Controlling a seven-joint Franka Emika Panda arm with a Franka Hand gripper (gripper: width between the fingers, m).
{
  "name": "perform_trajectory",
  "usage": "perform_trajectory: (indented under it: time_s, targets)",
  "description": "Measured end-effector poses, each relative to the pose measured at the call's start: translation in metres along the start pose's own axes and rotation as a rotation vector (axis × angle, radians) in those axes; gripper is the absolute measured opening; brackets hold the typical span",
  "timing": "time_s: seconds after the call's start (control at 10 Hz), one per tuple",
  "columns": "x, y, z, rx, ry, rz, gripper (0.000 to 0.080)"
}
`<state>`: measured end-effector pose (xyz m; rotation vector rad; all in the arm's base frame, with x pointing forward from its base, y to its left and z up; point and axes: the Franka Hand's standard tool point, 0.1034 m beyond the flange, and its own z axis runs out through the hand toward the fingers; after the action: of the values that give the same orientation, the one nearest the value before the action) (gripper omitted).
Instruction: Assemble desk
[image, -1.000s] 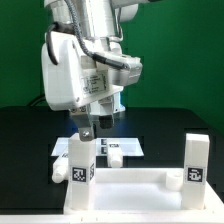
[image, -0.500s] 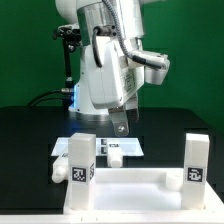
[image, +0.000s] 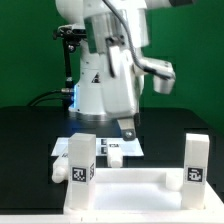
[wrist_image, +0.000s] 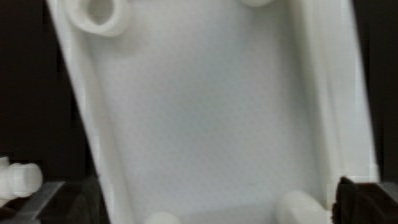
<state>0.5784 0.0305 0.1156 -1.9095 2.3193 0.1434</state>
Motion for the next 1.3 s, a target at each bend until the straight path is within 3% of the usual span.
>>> perform_trajectory:
  time_s: [0.2, 0.5, 0.6, 0.7, 0.9, 1.0, 1.3]
  targets:
    - [-0.009, 0.025, 0.006, -0.037, 0.019, -0.007, 0.0649]
    - [-0.009, 0.024, 0.008, -0.036, 0.017, -0.013, 0.0649]
    - [-0.007, 0.024, 0.010, -0.029, 0.021, -0.016, 0.0649]
    - [0.002, 0.027, 0.020, 0.043, 0.045, -0.026, 0.0649]
    - [0.018, 0.049, 0.046, 0.095, 0.087, -0.062, 0.0649]
    - [0.015, 0.055, 0.053, 0.060, 0.083, -0.064, 0.0649]
    - [0.015, 0.054, 0.052, 0.062, 0.082, -0.068, 0.0649]
